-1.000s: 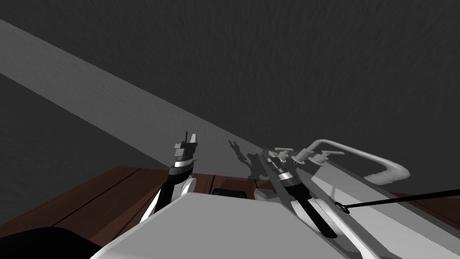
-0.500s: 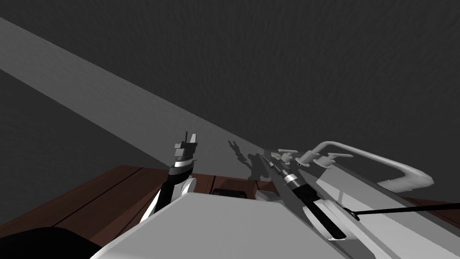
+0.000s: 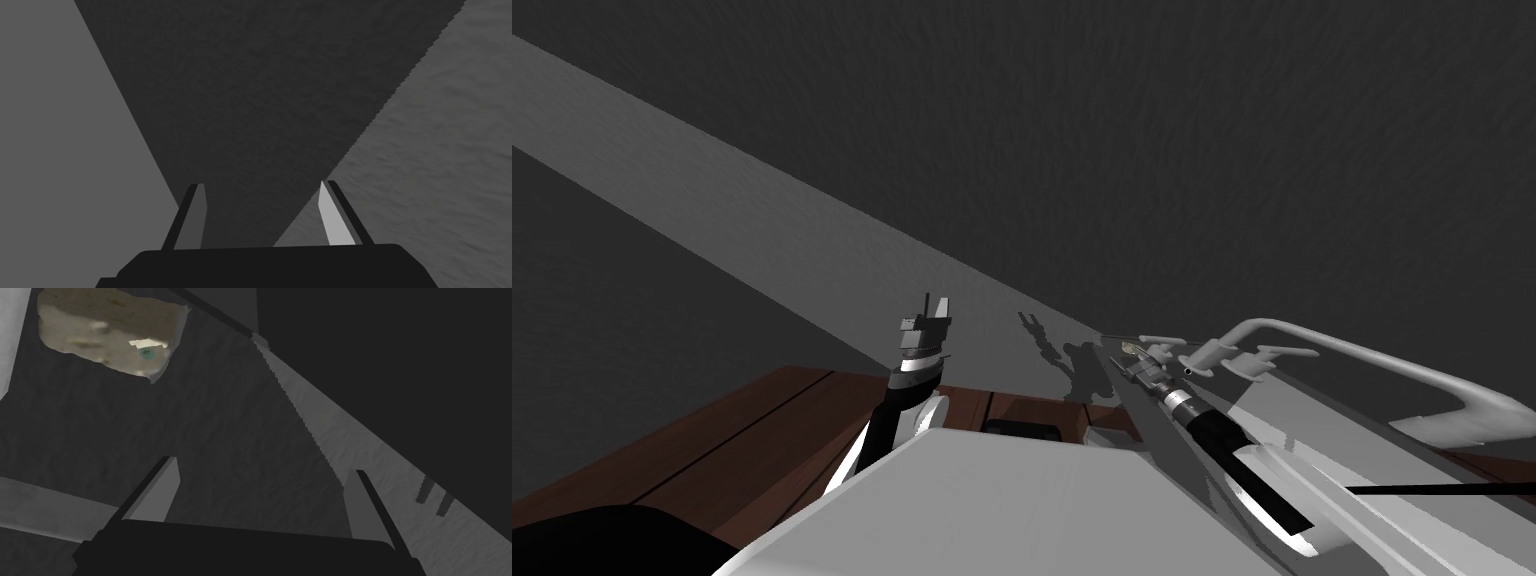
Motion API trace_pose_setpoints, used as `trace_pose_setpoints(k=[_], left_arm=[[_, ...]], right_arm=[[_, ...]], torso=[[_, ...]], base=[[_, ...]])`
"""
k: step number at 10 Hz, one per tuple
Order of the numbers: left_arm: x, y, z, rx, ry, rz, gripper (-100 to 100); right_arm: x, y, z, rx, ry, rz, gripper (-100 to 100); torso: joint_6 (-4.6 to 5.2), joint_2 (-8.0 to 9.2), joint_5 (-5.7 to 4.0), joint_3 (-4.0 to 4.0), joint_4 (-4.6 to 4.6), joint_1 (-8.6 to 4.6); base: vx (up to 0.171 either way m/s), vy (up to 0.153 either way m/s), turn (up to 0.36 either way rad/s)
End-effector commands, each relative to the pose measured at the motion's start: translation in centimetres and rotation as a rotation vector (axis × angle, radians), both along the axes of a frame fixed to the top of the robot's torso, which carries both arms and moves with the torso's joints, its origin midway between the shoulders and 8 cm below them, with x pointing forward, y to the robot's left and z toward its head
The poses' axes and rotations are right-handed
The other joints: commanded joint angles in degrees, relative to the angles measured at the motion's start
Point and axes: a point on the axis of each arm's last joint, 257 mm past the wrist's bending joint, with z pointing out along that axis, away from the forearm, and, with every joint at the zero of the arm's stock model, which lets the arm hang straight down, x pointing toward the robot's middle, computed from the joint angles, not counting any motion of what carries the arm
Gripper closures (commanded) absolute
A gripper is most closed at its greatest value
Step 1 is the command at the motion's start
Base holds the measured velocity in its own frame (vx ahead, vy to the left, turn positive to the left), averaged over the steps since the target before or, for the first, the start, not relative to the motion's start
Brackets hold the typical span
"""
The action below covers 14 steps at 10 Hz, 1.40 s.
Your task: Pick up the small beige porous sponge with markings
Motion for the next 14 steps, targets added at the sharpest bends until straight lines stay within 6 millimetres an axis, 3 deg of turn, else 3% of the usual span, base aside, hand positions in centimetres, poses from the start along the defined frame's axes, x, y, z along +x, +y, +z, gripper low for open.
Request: trace_pose_setpoints(k=[1, 6, 9, 10, 11, 12, 13, 14], left_arm=[[0.0, 0.0, 0.0, 0.000, 0.000, 0.000, 0], [0.0, 0.0, 0.0, 0.000, 0.000, 0.000, 0], [0.0, 0.0, 0.0, 0.000, 0.000, 0.000, 0], [0.0, 0.0, 0.0, 0.000, 0.000, 0.000, 0], [0.0, 0.0, 0.0, 0.000, 0.000, 0.000, 0], [0.0, 0.0, 0.0, 0.000, 0.000, 0.000, 0], [0.0, 0.0, 0.0, 0.000, 0.000, 0.000, 0], [0.0, 0.0, 0.0, 0.000, 0.000, 0.000, 0]], right_arm=[[-0.4, -2.5, -0.8, -0.120, 0.028, -0.002, -100], [-0.8, -7.8, -1.2, -0.413, 0.091, 0.010, -100], [-0.8, -9.7, -1.1, -0.516, 0.111, 0.017, -100], [-0.9, -9.4, -1.3, -0.496, 0.108, 0.017, -100], [-0.9, -9.4, -1.3, -0.501, 0.108, 0.016, 0], [-0.9, -9.4, -1.3, -0.500, 0.108, 0.016, -100], [-0.9, -9.4, -1.3, -0.500, 0.108, 0.016, 100], [-0.9, -9.4, -1.3, -0.500, 0.108, 0.016, 100]], torso=[[0.00, 0.00, 0.00, 0.00, 0.00, 0.00], [0.07, -0.14, -0.14, -0.12, -0.10, -0.35], [0.07, -0.15, -0.16, -0.13, -0.11, -0.40], [0.07, -0.13, -0.16, -0.12, -0.10, -0.40], [0.08, -0.11, -0.17, -0.11, -0.10, -0.42], [0.08, -0.09, -0.17, -0.10, -0.09, -0.43], [0.08, -0.09, -0.17, -0.09, -0.09, -0.43], [0.08, -0.08, -0.17, -0.09, -0.09, -0.43]], base=[[0.025, 0.027, 0.023], [0.018, 0.020, 0.017], [0.014, 0.011, 0.013], [0.000, 0.000, 0.000], [0.000, 0.000, 0.000], [0.000, 0.000, 0.000], [0.000, 0.000, 0.000], [0.000, 0.000, 0.000]])
